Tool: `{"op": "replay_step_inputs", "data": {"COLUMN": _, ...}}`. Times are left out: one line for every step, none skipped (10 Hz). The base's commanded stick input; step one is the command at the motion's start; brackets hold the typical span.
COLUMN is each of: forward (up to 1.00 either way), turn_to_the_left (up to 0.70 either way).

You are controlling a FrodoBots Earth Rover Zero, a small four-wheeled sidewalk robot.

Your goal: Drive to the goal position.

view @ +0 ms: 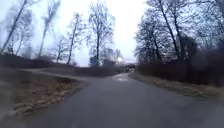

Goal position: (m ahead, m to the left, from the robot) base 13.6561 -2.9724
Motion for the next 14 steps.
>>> {"op": "replay_step_inputs", "data": {"forward": 0.7, "turn_to_the_left": 0.0}}
{"op": "replay_step_inputs", "data": {"forward": 0.7, "turn_to_the_left": 0.0}}
{"op": "replay_step_inputs", "data": {"forward": 0.7, "turn_to_the_left": 0.0}}
{"op": "replay_step_inputs", "data": {"forward": 0.7, "turn_to_the_left": 0.0}}
{"op": "replay_step_inputs", "data": {"forward": 0.7, "turn_to_the_left": -0.01}}
{"op": "replay_step_inputs", "data": {"forward": 0.7, "turn_to_the_left": -0.08}}
{"op": "replay_step_inputs", "data": {"forward": 0.7, "turn_to_the_left": -0.14}}
{"op": "replay_step_inputs", "data": {"forward": 0.7, "turn_to_the_left": -0.14}}
{"op": "replay_step_inputs", "data": {"forward": 0.7, "turn_to_the_left": -0.13}}
{"op": "replay_step_inputs", "data": {"forward": 0.7, "turn_to_the_left": -0.11}}
{"op": "replay_step_inputs", "data": {"forward": 0.7, "turn_to_the_left": -0.02}}
{"op": "replay_step_inputs", "data": {"forward": 0.7, "turn_to_the_left": 0.0}}
{"op": "replay_step_inputs", "data": {"forward": 0.7, "turn_to_the_left": 0.0}}
{"op": "replay_step_inputs", "data": {"forward": 0.7, "turn_to_the_left": 0.0}}
